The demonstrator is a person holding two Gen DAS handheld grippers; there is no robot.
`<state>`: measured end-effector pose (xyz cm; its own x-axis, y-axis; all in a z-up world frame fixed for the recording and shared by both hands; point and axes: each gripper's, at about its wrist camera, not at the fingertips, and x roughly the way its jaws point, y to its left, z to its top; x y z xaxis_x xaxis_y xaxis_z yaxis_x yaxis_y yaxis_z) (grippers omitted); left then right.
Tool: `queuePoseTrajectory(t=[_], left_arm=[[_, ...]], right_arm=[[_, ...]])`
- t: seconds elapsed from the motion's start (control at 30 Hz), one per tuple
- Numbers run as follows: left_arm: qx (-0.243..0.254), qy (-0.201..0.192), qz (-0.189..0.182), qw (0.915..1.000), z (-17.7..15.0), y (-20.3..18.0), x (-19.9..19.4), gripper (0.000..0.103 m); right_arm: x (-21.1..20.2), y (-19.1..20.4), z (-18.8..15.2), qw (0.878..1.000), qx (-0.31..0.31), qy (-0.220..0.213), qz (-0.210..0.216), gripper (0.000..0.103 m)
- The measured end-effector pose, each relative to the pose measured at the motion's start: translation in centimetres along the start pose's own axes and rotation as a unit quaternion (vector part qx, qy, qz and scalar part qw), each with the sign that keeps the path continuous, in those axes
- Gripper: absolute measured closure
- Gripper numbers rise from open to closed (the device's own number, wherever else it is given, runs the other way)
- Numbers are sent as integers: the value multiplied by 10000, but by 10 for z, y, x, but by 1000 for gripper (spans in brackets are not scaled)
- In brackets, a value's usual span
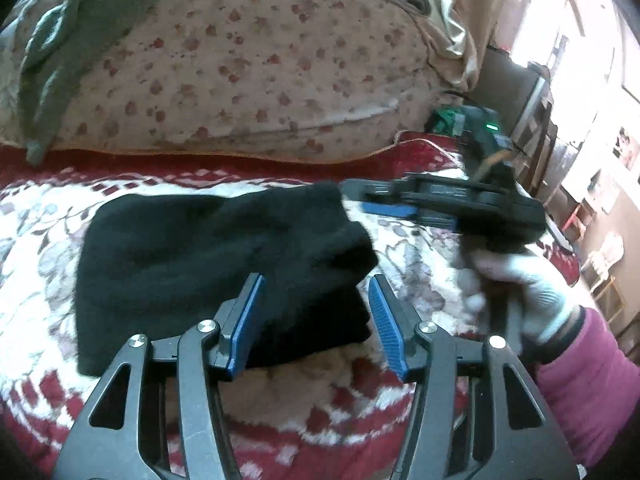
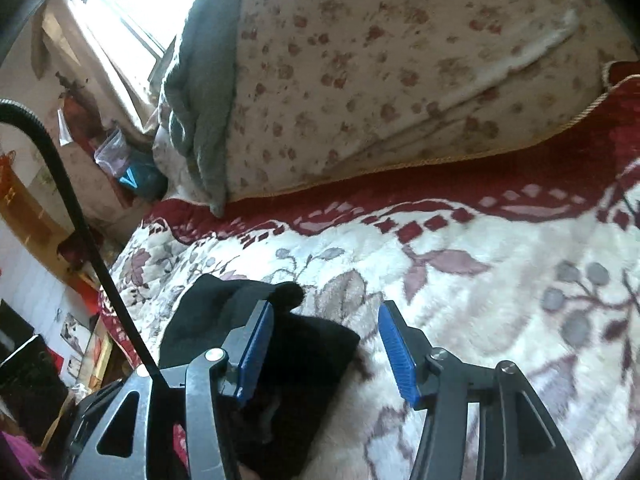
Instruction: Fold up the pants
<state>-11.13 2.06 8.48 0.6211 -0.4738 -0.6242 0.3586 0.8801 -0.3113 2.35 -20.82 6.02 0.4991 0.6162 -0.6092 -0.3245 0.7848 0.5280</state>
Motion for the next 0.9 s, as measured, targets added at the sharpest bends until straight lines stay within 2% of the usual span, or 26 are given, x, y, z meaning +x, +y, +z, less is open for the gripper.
queuePoseTrajectory(t=[0.1,0.27,0.43,0.53,0.73,0.83,0.9], left_arm=[[-46,-71,221,9997,-2,13,-11,50],[-169,-158,674,9975,-4,33,-14,50],[-117,-61,698,9975,-3,28,-8,50],[93,-103,630,9979,-2,14,-2,50],[529,-174,470,9973,0,-16,20,50],[503,-72,95,9987,0,-22,32,50],[383,167,-175,9990,0,-21,43,50]], right_arm=[[-18,3,-7,10000,58,-69,6,50],[-30,28,-19,9993,43,-57,355,50],[-19,50,-26,9980,41,54,625,50],[-10,52,-24,9988,8,138,463,50],[18,31,-3,9986,340,337,234,50],[31,29,-2,9971,237,518,501,86],[30,34,-4,9981,-6,461,414,89]])
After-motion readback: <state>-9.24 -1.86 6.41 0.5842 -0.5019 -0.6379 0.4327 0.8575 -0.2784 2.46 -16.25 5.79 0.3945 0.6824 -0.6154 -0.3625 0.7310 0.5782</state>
